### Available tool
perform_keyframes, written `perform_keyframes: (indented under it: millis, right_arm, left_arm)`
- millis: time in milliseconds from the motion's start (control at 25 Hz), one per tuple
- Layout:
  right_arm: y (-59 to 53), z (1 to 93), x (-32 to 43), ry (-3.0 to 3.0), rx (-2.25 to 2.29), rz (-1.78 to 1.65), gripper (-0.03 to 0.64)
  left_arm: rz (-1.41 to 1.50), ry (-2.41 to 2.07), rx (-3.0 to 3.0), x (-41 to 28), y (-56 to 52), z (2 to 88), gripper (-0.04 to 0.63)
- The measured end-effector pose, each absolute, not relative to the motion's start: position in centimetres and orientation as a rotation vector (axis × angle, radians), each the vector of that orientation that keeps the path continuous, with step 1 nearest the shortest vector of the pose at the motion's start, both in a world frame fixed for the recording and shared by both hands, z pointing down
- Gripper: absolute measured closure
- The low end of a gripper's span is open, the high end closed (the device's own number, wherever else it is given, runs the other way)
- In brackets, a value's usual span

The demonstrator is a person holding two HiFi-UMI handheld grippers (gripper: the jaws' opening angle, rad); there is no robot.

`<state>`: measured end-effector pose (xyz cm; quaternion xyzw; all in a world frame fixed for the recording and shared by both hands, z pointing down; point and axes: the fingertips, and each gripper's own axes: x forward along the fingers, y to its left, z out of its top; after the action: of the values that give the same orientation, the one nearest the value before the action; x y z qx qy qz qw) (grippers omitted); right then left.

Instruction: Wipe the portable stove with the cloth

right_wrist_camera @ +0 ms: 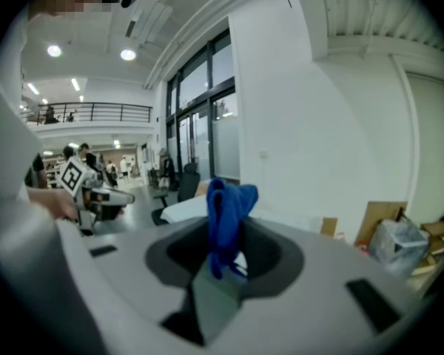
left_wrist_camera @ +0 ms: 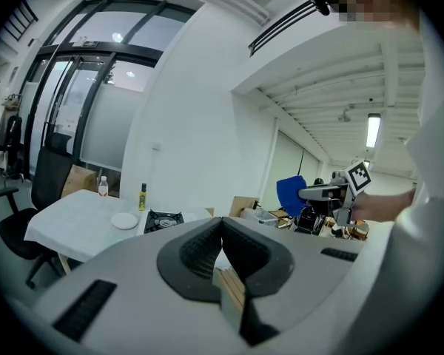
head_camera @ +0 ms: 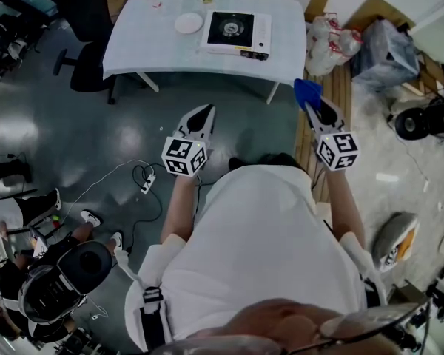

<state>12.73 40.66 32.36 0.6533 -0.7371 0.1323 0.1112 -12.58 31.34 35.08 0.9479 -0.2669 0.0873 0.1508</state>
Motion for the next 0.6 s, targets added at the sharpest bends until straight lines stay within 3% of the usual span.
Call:
perform_keyframes:
  millis: [600]
  right_arm:
    - [37.7, 33.8, 12.8, -2.197, 1.894, 0.43, 0.487]
  left_arm:
    - [0.277, -0.768, 2.704, -12.1, 29.1, 36.1, 0.563]
